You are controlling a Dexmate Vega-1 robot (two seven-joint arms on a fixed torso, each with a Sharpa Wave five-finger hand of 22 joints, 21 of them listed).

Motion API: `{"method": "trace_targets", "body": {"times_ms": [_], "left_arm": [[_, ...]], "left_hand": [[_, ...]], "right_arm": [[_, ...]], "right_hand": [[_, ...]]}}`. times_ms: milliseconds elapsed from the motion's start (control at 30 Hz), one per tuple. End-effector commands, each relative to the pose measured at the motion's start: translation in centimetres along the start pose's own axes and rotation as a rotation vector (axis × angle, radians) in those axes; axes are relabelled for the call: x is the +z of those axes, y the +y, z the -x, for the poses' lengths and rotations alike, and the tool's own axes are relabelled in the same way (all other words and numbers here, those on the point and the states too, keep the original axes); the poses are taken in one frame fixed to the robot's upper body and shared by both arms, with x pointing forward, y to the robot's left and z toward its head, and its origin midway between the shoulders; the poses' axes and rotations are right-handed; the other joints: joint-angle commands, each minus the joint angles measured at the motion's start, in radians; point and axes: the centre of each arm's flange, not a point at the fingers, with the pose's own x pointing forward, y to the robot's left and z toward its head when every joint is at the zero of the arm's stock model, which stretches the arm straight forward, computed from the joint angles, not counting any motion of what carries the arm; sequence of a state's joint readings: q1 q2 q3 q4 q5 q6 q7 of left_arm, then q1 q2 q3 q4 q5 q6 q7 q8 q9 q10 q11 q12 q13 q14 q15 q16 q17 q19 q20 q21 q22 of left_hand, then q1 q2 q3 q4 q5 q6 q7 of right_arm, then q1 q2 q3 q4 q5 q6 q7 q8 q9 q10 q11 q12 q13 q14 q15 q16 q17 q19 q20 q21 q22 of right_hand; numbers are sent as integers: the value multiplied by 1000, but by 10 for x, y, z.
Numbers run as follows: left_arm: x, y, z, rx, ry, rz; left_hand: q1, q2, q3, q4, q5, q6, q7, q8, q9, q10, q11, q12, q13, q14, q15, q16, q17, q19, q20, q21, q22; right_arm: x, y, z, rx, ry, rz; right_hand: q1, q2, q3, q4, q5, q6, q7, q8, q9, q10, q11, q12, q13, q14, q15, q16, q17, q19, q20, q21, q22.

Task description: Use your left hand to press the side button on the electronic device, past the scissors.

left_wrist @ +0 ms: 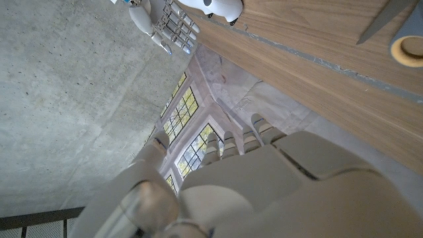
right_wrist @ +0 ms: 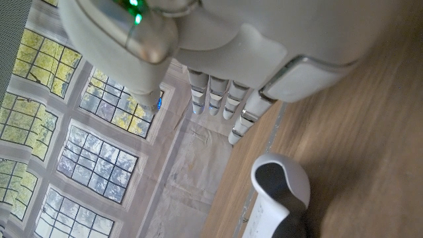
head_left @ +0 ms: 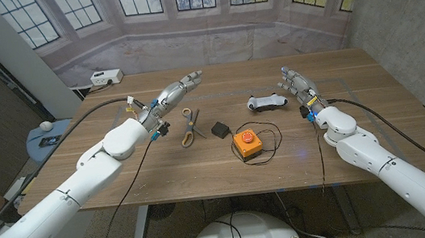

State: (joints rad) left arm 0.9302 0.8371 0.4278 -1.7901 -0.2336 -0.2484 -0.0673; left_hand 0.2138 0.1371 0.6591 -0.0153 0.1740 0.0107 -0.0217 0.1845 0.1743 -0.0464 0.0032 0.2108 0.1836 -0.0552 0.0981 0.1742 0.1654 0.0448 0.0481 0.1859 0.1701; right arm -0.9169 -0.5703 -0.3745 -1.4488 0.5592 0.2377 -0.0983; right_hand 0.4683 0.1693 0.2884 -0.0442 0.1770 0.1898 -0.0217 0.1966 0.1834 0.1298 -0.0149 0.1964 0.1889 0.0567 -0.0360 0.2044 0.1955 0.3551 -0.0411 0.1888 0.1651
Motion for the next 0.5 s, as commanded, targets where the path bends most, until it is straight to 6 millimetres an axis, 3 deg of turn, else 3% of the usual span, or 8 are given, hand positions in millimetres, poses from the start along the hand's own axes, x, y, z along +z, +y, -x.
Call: {"method": "trace_targets", "body": {"times_ms": [33, 500], "left_arm": [[10, -11, -5, -77, -40, -39], [21, -24, -6, -197, -84, -115]], "left_hand": [[15, 0, 3, -8, 4, 4, -3, 3, 3, 7, -3, 3, 6, 6, -1, 6, 3, 10, 3, 11, 2], [11, 18, 1, 0, 4, 40, 2, 13, 5, 31, -2, 10, 7, 26, -6, 12, 6, 23, 13, 14, 3]], "right_arm": [[-1, -3, 3, -18, -11, 10], [-3, -9, 5, -43, -12, 17]], "right_hand": [[15, -2, 3, -11, 4, 22, -1, 7, 2, 17, 3, 8, 3, 17, -30, 9, 1, 14, -44, 7, 3], [26, 0, 12, -25, 6, 43, 2, 10, 2, 36, 10, 12, 3, 35, -26, 13, 1, 27, -38, 9, 3]]}}
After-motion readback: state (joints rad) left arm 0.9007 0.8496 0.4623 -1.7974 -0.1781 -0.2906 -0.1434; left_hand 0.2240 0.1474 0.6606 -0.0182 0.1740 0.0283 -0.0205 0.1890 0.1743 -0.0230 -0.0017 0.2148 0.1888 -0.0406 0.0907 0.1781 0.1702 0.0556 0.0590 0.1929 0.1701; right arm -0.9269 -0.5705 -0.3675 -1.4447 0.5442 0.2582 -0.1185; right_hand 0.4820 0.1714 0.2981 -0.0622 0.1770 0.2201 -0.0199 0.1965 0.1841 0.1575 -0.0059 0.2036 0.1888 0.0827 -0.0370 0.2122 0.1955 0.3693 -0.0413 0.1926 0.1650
